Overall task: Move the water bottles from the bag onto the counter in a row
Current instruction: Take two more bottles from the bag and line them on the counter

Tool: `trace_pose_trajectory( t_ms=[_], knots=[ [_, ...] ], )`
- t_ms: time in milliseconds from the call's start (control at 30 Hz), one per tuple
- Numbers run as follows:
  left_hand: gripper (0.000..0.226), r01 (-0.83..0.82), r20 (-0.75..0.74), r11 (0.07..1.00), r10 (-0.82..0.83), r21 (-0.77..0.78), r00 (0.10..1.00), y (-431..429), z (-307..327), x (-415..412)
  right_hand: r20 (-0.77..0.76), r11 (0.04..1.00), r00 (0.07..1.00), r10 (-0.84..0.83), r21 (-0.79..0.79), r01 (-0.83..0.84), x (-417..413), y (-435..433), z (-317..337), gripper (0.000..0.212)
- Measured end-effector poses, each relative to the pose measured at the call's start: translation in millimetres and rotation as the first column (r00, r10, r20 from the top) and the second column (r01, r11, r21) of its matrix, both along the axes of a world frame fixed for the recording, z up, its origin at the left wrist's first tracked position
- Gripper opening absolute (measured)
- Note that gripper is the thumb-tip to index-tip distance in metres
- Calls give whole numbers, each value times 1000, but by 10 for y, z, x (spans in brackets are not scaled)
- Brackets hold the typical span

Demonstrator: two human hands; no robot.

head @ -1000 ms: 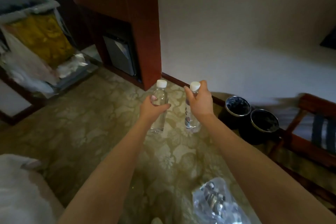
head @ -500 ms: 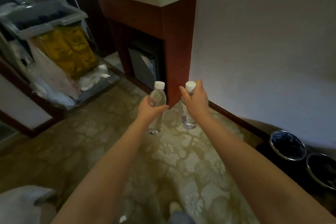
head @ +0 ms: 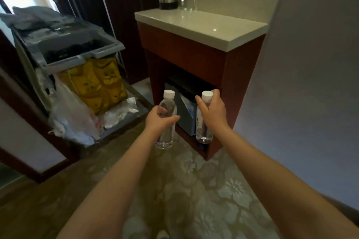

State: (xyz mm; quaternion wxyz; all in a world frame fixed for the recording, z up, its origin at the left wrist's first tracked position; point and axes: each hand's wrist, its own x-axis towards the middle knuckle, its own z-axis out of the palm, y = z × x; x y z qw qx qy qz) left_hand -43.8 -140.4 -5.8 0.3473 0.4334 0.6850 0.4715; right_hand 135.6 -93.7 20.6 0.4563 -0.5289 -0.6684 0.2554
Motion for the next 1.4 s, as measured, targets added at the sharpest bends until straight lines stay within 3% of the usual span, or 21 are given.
trace_pose_trajectory(
  t_ms=[233,533,800,1133,1400],
  knots=[
    [52,127,26,983,-132,133,991,1660,592,-997,-41,986,995,-91,137,96,-854,1400,636,31],
    [52,221,114,913,-274,344,955,3693,1207,-1483,-206,916,965,-163,333,226,-1478,3281,1347,28],
    [54,253,84,874,-314,415,946,5453,2116,-1824,-290,827,935,-206,459,324,-1829,4987,2087,28],
    [52,445,-7,750,-507,489,862,7588,2464,-2038,-258,714,880,-398,516,474,-2111,6795,2383,24],
    [47,540,53,693,-636,477,769,8860,2426,-1780,-246,685,795,-554,407,604,-1947,7838,2309,26]
  ],
)
